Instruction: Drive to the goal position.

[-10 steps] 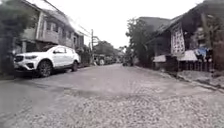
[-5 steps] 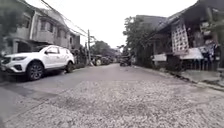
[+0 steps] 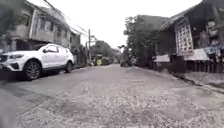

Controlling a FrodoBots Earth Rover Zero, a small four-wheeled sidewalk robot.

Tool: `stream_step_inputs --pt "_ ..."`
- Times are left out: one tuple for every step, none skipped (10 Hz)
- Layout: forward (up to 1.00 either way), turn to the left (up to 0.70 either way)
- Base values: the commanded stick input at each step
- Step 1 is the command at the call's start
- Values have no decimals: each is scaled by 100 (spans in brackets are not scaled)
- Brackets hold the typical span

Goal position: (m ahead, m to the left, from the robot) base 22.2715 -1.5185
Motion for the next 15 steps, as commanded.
stream_step_inputs --pt "100 0" --pt "100 0" --pt "100 0" --pt "100 0" --pt "100 0" --pt "100 0" --pt "100 0" --pt "100 0" --pt "100 0" --pt "100 0" --pt "100 0" --pt "100 0" --pt "100 0" --pt "100 0" --pt "100 0"
